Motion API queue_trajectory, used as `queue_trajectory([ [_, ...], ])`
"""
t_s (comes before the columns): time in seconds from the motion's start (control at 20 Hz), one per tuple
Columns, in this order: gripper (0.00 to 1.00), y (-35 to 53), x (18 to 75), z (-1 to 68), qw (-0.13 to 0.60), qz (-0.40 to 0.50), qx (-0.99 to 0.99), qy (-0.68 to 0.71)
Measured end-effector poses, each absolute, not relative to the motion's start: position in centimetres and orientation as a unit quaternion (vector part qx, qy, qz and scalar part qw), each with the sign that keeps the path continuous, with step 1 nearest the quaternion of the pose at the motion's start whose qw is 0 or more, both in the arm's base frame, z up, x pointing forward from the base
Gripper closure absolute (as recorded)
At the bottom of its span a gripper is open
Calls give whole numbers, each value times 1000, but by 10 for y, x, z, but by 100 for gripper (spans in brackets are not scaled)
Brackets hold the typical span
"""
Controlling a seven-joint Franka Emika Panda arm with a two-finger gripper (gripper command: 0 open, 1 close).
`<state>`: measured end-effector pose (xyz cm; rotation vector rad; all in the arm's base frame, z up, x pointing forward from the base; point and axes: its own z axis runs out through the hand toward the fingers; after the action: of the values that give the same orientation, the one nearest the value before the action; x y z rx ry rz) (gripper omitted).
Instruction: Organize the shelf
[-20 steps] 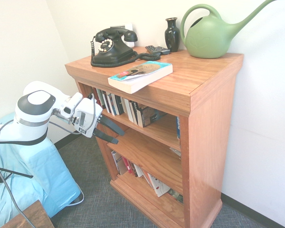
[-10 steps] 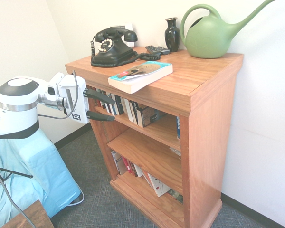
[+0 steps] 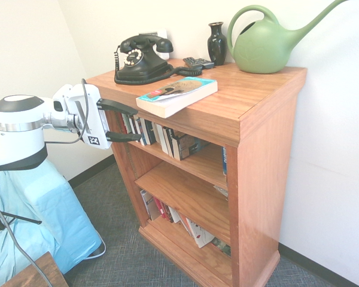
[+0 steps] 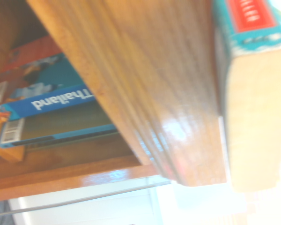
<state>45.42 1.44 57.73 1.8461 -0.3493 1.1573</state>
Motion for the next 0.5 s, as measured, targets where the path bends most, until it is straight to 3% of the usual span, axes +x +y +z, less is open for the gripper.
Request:
queue_trajectory([
  [0.5, 0, 11, 495, 592, 456, 484, 736, -125],
])
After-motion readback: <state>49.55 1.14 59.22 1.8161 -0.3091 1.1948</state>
